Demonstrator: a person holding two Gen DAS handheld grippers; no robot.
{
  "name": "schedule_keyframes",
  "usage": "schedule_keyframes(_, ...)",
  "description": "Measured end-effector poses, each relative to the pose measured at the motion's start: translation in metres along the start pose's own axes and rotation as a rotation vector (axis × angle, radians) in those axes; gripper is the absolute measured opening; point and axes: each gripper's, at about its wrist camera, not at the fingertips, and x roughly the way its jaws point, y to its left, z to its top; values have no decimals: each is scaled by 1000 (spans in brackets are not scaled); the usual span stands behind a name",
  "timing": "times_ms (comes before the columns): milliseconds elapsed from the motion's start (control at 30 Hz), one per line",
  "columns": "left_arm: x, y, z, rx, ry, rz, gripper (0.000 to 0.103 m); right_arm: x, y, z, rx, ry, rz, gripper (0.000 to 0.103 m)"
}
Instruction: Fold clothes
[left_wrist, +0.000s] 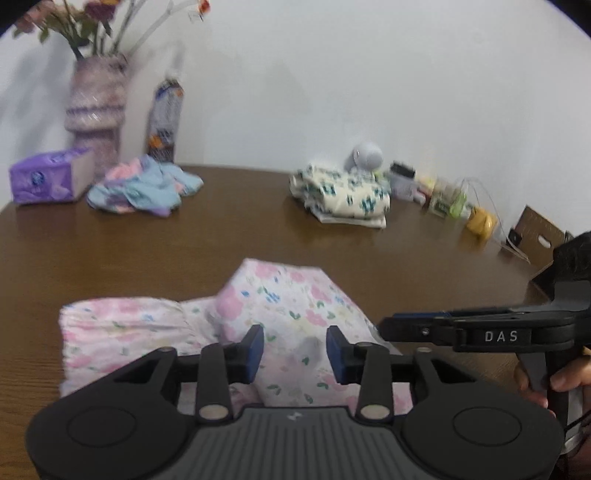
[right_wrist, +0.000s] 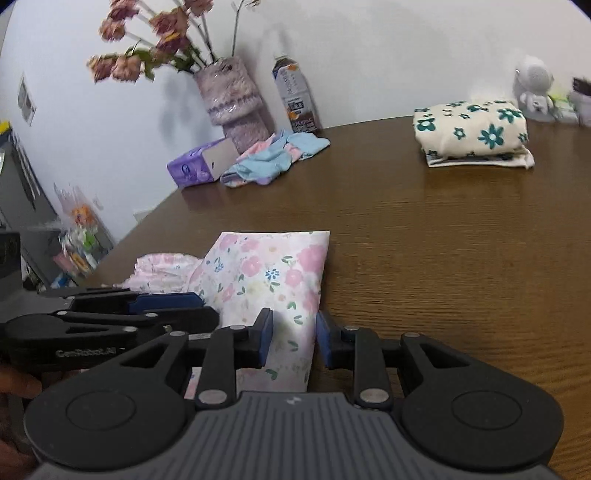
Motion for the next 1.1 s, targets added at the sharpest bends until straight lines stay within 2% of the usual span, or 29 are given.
schedule_keyframes(67,-7,3,-2,-8,-4,11,45,-7,-7,0,27,-13,13,27)
schedule_keyframes(167,-8,7,-6,-25,23,1,45,-10,-20,-2,91,0,36,32)
schedule_keyframes(300,-6,12,-11,-50,47,-34,42,1,-32,-6,188,43,96,32)
schedule_keyframes(533,-2,16,-13,-74,55,-66,42,13,-45,-6,314,51,173,31)
schedule_keyframes(600,-2,17,-12,-79,53,-68,42,17,-50,-8,356,55,199,23)
schedule_keyframes(667,-4,19,-11,-89,47,-73,42,20,-52,-10,386,61,214,19)
schedule_keyframes(800,-4,13,-12,-65,53,-98,42,17,-50,-9,386,46,235,4)
schedule_keyframes(933,8,-4,-9,-24,79,-153,42,6,-46,0,309,43,189,4)
schedule_keyframes(1033,17,-23,-8,27,87,-202,42,-10,-48,13,215,60,103,4)
schedule_keyframes(1100,17,-30,-5,61,65,-222,42,-26,-50,25,129,75,17,4)
